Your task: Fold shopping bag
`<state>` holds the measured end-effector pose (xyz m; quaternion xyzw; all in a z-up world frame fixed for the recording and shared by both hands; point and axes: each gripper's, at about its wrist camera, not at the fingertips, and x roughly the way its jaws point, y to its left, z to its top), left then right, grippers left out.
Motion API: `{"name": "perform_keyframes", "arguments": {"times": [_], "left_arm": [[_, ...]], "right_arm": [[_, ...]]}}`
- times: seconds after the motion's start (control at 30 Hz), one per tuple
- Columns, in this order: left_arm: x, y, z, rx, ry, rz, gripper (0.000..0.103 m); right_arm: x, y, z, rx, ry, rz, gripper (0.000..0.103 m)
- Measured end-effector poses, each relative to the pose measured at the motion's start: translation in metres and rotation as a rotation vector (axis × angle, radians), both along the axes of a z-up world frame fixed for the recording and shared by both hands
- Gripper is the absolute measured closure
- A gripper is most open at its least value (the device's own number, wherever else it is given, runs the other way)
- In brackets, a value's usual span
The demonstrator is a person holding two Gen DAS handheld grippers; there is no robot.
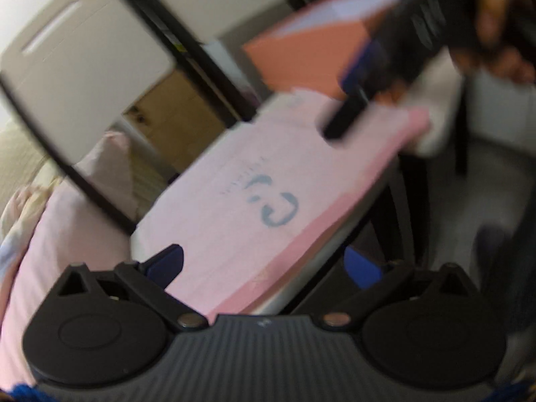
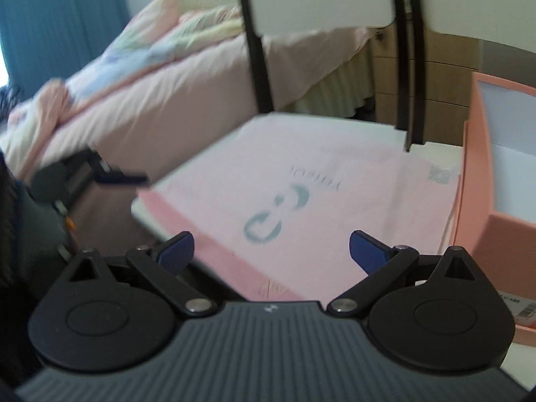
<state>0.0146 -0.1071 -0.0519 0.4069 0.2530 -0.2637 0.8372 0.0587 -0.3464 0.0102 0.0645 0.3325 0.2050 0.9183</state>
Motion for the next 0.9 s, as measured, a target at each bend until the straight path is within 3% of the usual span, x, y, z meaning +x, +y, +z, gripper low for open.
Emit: {"name": "perform_keyframes", "arguments": {"times": [0.2,0.3,0.43,0.73,0.9], "left_arm": [[0.012,0.0,-0.012,0.037,0.042,0.006,0.012],[0.017,0.002,-0.017,0.044,0.064,0.012,0.023],[0.023,0.004,-0.023,0.054,0.093,0.021,0.024],[0.023,-0.007,-0.037,0.08,0.14,0.028,0.041],[0.015,-0.01,-0.038,0.075,0.134,0.019,0.059]], "right_arm": [[-0.002,-0.004,-0.002,0.033,0.003,-0.051,0.002],[-0.004,-0.004,-0.003,0.044,0.006,-0.071,0.001],[-0.005,-0.004,-0.006,0.059,0.01,-0.097,0.001],[-0.006,-0.008,-0.015,0.066,0.038,-0.122,0.001],[-0.006,-0.01,-0.02,0.063,0.051,-0.135,0.001]]}}
